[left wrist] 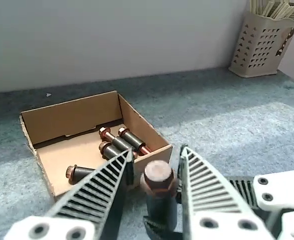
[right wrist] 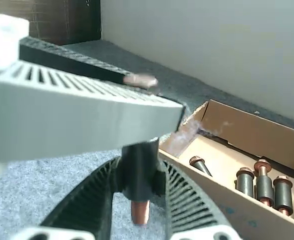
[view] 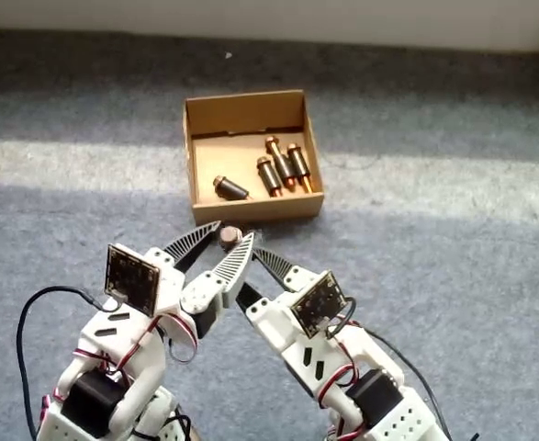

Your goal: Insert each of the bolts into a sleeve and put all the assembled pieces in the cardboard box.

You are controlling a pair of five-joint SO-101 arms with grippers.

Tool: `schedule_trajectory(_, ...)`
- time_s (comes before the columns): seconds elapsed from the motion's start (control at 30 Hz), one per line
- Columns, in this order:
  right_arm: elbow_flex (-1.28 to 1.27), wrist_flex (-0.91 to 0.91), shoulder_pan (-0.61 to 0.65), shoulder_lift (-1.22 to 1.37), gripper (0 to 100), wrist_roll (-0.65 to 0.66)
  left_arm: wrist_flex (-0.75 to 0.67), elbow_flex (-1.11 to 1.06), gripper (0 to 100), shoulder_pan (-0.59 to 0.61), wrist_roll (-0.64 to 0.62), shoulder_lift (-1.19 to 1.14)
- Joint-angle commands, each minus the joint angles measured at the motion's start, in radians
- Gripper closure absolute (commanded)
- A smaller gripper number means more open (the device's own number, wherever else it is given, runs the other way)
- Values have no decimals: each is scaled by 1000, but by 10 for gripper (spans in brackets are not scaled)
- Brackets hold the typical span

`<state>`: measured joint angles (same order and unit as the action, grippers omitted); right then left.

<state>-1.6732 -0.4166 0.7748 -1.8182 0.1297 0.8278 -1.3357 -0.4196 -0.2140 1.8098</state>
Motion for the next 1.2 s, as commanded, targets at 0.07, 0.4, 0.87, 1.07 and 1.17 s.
schedule_trajectory(0.07,-116,-1,1,-18,993,8,35,12,803,39,14,8)
schedule_trajectory(0.4,-116,-1,-54,-18,993,6,149,71,733,165,14,8)
schedule_trajectory(0.87,-114,-1,-243,-18,993,3,-41,-108,855,338,74,8)
schedule_trajectory(1.07,-114,-1,-269,-18,993,3,-38,-214,989,432,279,8)
schedule_trajectory(1.17,-114,-1,-269,-18,993,3,-38,-302,991,490,348,8)
